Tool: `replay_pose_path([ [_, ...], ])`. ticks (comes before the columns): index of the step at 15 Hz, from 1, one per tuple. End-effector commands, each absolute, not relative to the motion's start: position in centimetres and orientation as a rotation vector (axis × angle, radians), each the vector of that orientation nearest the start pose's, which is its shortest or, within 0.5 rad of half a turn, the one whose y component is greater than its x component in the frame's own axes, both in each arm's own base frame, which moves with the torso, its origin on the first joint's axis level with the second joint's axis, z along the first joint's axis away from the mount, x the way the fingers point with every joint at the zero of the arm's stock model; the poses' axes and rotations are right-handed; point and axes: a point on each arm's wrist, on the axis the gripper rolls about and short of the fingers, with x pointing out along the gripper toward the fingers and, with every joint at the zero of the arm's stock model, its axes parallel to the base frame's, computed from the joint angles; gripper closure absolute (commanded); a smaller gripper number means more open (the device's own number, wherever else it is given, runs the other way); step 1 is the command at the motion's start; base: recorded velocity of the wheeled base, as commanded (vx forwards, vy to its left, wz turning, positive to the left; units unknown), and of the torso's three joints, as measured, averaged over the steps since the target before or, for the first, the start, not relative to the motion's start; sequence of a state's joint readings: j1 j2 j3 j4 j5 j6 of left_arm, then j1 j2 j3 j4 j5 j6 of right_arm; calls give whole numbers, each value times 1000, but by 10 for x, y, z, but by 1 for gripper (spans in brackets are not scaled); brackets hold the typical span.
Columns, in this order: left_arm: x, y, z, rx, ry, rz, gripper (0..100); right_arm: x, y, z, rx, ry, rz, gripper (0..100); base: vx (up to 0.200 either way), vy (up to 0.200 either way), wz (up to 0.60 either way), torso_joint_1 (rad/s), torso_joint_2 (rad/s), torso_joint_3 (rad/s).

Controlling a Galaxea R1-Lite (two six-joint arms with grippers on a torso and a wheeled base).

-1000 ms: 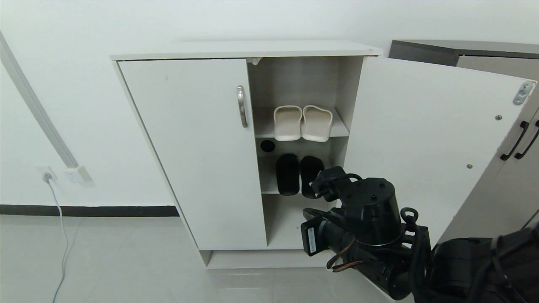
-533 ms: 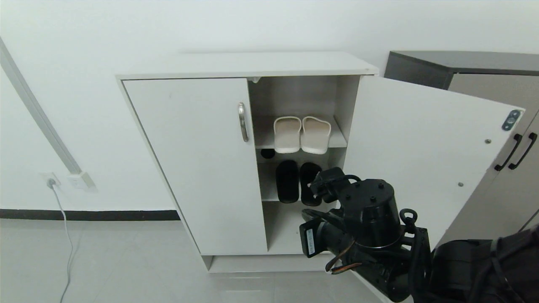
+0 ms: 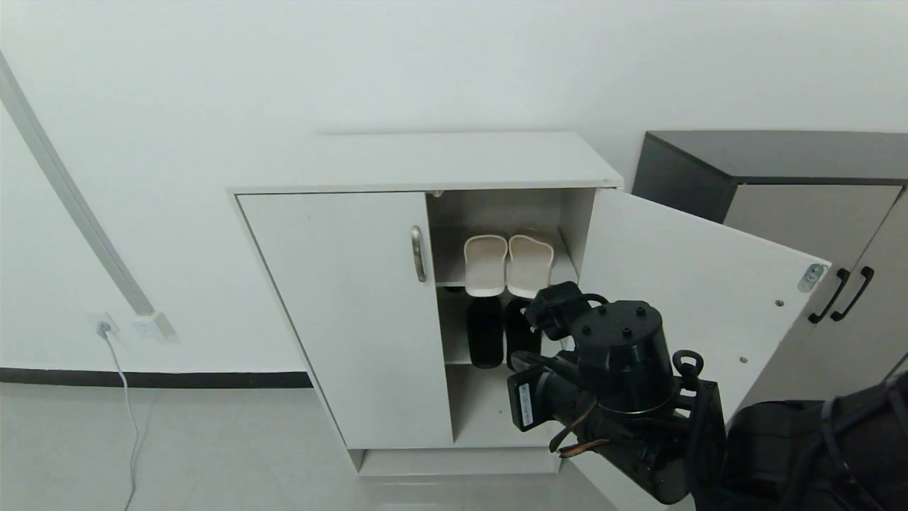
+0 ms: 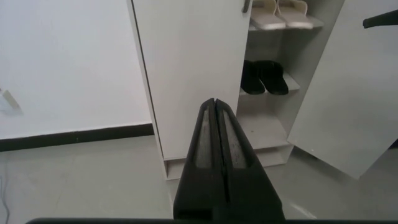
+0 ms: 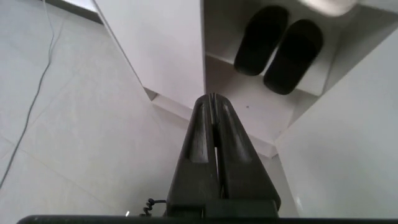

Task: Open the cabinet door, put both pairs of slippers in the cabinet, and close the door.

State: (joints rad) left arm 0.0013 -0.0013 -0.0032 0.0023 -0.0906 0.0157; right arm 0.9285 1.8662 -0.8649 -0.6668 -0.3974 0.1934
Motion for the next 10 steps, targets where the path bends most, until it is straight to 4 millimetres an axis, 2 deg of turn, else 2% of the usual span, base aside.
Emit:
replay_pose_path([
  [1, -23, -2, 76, 15, -1, -89, 100, 211, 268, 147, -21, 316, 498, 100, 0, 0, 0, 149, -481, -330],
  [10, -23, -2, 76, 15, -1, -89, 100, 210, 267, 147, -23, 318, 498, 100, 0, 0, 0, 186, -503, -315],
])
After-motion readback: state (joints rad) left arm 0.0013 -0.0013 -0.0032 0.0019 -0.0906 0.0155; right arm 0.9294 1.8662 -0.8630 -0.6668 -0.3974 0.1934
